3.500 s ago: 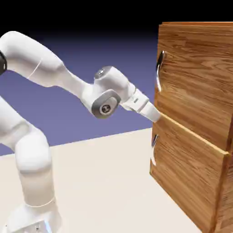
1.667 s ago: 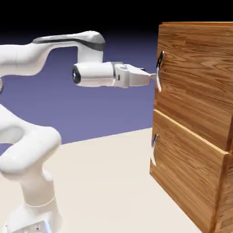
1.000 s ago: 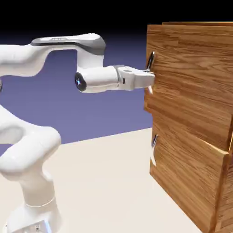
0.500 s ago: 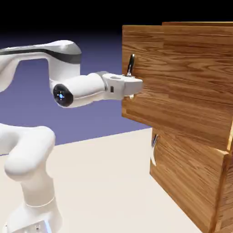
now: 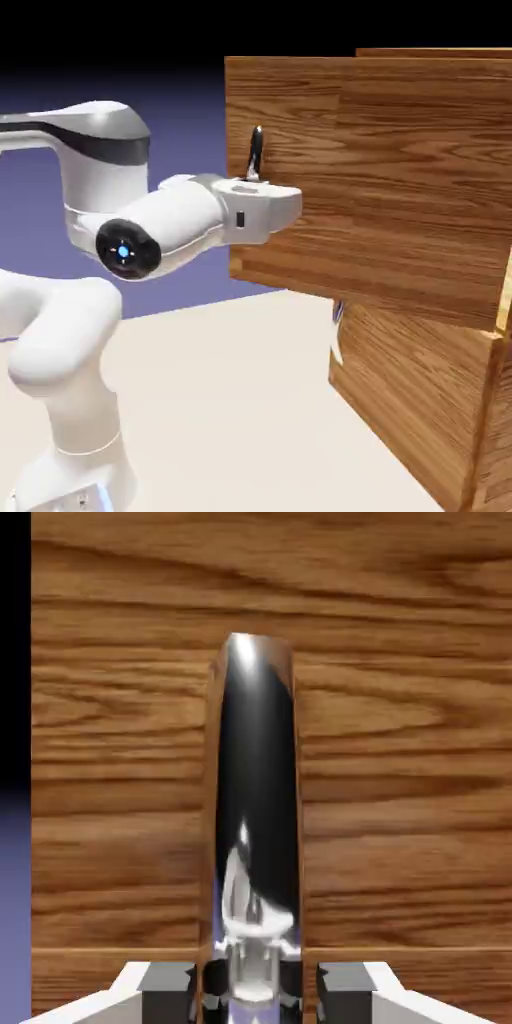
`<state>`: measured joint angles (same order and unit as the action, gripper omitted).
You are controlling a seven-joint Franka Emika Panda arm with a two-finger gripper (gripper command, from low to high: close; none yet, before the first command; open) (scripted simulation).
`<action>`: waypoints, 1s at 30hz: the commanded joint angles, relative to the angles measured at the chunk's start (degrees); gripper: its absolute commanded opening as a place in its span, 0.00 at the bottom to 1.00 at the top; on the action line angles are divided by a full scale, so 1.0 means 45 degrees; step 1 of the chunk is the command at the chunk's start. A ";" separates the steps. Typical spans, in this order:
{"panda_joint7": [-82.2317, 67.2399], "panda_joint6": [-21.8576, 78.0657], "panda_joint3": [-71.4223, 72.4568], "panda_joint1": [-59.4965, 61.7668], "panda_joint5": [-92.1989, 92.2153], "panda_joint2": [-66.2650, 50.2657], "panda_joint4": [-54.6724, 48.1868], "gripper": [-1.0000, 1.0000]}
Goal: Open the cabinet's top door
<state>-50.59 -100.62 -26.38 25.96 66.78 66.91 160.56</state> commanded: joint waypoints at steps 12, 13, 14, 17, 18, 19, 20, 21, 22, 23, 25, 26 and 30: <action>-0.0918 0.5267 -0.5539 -0.3246 -0.3885 -0.3347 -0.4452 0.00; -0.0984 0.5688 -0.6001 -0.3682 -0.4103 -0.3599 -0.4908 0.00; -0.1045 0.6098 -0.6462 -0.4136 -0.4305 -0.3834 -0.5367 0.00; -0.1178 0.7204 -0.7779 -0.5520 -0.4815 -0.4397 -0.6675 0.00; -0.1204 0.7530 -0.8193 -0.5982 -0.4959 -0.4536 -0.7085 0.00; -0.1221 0.7838 -0.8597 -0.6443 -0.5094 -0.4651 -0.7484 0.00; -0.1227 0.8129 -0.8991 -0.6905 -0.5222 -0.4743 -0.7873 0.00; -0.1224 0.8405 -0.9376 -0.7366 -0.5344 -0.4813 -0.8255 0.00; -0.1210 0.8667 -0.9751 -0.7828 -0.5462 -0.4860 -0.8630 0.00; -0.1185 0.8916 -1.0117 -0.8289 -0.5577 -0.4886 -0.9001 0.00; -0.1103 0.9387 -1.0819 -0.9212 -0.5798 -0.4875 -0.9733 0.00; -0.1045 0.9611 -1.1154 -0.9674 -0.5907 -0.4840 -1.0099 0.00; -0.0705 1.0470 -1.2390 -1.1520 -0.6325 -0.4523 -1.1597 0.00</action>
<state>-53.77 -53.45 -82.12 -25.87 38.31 46.56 108.37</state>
